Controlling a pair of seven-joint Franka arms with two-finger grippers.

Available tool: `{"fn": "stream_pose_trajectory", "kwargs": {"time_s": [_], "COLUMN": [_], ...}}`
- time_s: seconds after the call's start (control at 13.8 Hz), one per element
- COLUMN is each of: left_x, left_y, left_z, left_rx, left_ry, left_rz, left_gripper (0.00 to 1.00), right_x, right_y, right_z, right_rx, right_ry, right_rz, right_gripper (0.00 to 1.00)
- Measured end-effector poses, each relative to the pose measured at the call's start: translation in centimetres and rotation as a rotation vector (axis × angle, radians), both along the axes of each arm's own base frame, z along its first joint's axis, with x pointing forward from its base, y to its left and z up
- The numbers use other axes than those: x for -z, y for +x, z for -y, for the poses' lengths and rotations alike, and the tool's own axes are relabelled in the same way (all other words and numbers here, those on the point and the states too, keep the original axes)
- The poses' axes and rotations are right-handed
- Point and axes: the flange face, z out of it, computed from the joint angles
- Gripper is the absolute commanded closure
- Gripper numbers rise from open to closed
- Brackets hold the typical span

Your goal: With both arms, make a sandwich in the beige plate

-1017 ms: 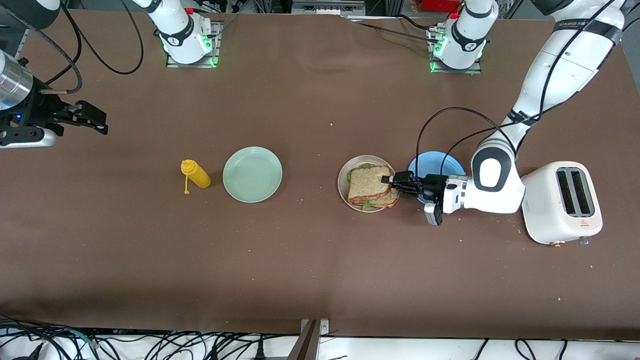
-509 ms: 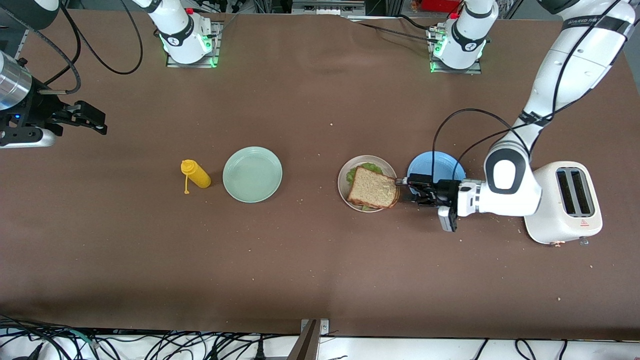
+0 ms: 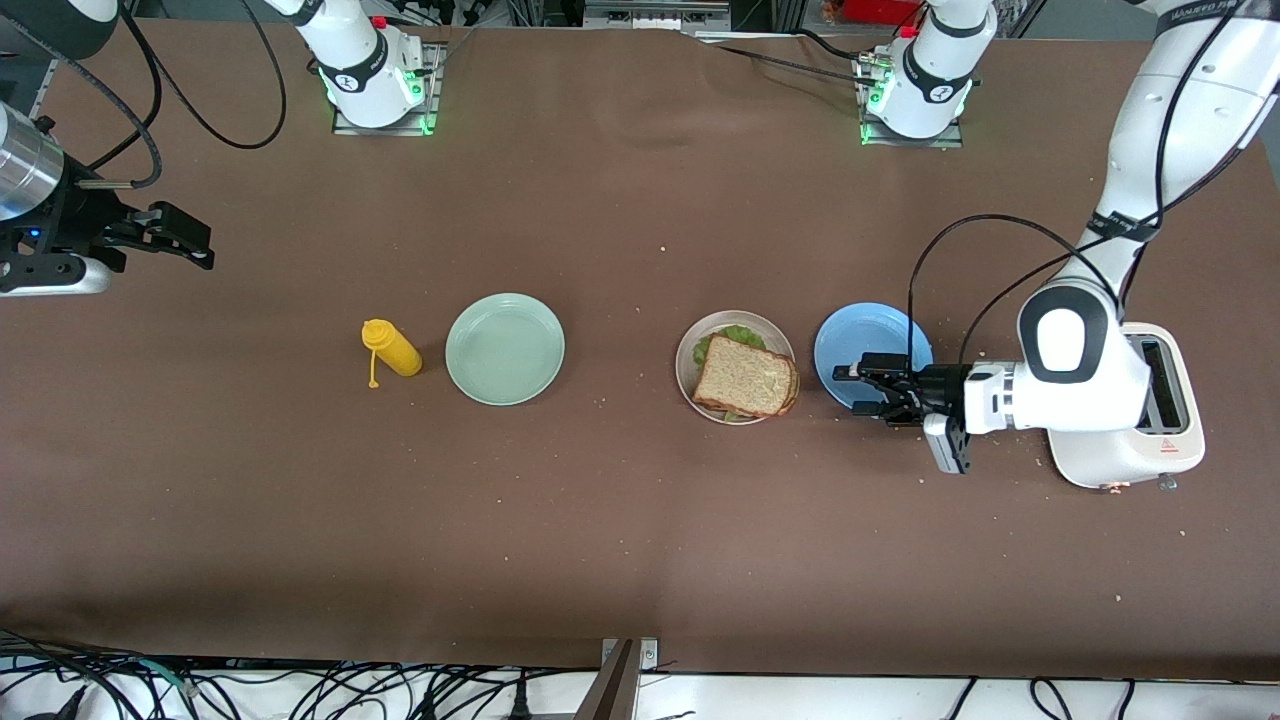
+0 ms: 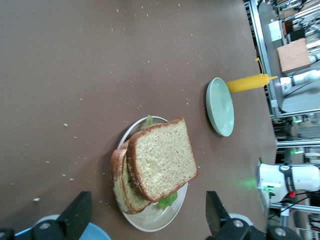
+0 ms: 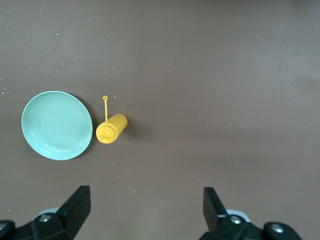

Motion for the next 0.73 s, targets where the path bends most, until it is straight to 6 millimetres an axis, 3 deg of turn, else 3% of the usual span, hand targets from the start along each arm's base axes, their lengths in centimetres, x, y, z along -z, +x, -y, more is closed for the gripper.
{"fn": "stream_pose_trajectory", "kwargs": {"time_s": [0.29, 0.73], "left_x": [-7.7, -20.1], "left_y": [0.5, 0.4], "left_z": [-3.7, -4.6], "left_rx": [-0.035, -0.125], "left_ry": [0.175, 0.562], "left_rz": [0.044, -0.041], "left_gripper": [0.00, 0.00], "right_x": [0.0, 0.0], "right_y": [0.0, 0.0], "right_z": [0.2, 0.5], "right_rx": [0.005, 0.012], "right_ry": [0.005, 0.011], "right_rz": [0.000, -0.001], "right_gripper": [0.00, 0.00]}}
